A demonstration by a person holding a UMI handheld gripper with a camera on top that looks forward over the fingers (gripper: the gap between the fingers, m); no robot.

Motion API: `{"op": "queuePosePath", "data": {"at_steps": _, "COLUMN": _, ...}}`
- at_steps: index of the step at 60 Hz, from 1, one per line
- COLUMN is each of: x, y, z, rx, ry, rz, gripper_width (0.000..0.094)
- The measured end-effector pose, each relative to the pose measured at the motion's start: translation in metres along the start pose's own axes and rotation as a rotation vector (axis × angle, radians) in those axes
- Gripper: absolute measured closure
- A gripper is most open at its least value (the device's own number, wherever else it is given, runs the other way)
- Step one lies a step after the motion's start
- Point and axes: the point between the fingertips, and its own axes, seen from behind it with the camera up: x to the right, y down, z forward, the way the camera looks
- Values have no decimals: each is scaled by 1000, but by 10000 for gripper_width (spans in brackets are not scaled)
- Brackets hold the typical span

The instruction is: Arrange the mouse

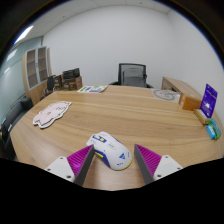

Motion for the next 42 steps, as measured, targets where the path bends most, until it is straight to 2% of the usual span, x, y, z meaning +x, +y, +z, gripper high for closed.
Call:
{"op": "queuePosePath", "data": {"at_steps": 11, "x": -2, "y": -12, "z": 26, "rx": 1, "ry": -51, "rz": 55, "gripper_width": 85}}
{"op": "queuePosePath", "data": {"at_steps": 22, "x": 20, "y": -34, "z": 54, "rx": 15, "ry": -22, "rz": 56, "gripper_width": 108}}
{"op": "queuePosePath", "data": {"at_steps": 28, "x": 27, "y": -39, "z": 65, "rx": 10, "ry": -12, "rz": 91, "gripper_width": 190}}
{"op": "queuePosePath", "data": {"at_steps": 33, "x": 27, "y": -36, "z": 69, "rx": -6, "ry": -7, "rz": 151, "gripper_width": 391}}
{"op": "queuePosePath", "data": {"at_steps": 42, "x": 31, "y": -35, "z": 68, "rx": 14, "ry": 57, "rz": 172, "gripper_width": 423}}
